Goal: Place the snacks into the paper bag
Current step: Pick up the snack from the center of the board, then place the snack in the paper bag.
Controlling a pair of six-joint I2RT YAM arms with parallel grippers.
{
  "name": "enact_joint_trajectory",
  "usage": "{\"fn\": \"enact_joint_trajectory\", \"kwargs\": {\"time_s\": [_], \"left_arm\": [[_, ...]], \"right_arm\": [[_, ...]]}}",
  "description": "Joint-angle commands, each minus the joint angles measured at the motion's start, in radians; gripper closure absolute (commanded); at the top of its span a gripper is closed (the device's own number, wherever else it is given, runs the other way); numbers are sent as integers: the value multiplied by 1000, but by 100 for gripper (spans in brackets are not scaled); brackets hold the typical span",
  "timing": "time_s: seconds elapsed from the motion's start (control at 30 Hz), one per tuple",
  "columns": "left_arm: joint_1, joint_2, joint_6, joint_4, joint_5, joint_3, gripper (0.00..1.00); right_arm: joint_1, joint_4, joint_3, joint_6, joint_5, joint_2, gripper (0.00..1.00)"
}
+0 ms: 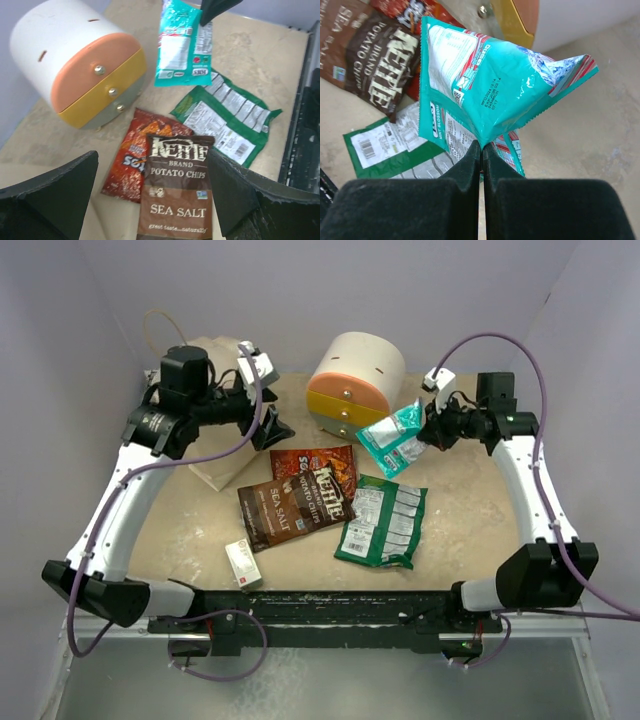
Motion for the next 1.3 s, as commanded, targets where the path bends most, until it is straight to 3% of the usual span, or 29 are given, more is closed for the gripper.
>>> {"fn": "enact_joint_trajectory", "kwargs": {"time_s": [0.0, 0.3, 0.53, 0.83, 1.03, 1.2, 1.27], "left_arm": [[-47, 43, -130, 120, 101, 24, 9], [-176, 206, -307, 184, 33, 122, 13], [-220, 288, -391, 226, 109, 129, 15], [-260, 305, -477, 300, 210, 58, 42], [-260, 294, -500, 344, 245, 23, 68], [-260, 278, -485, 342, 249, 23, 81], [-260, 267, -469, 333, 242, 25, 90]], "right_arm": [[26, -14, 92, -7, -158, -64, 100], [140, 39, 125, 70, -237, -155, 100], [143, 76, 104, 124, -331, -184, 100], [143, 167, 21, 171, -319, -227, 100], [143, 206, -25, 190, -306, -251, 100], [143, 223, -53, 191, -293, -266, 100], [143, 223, -68, 182, -281, -272, 93]]}}
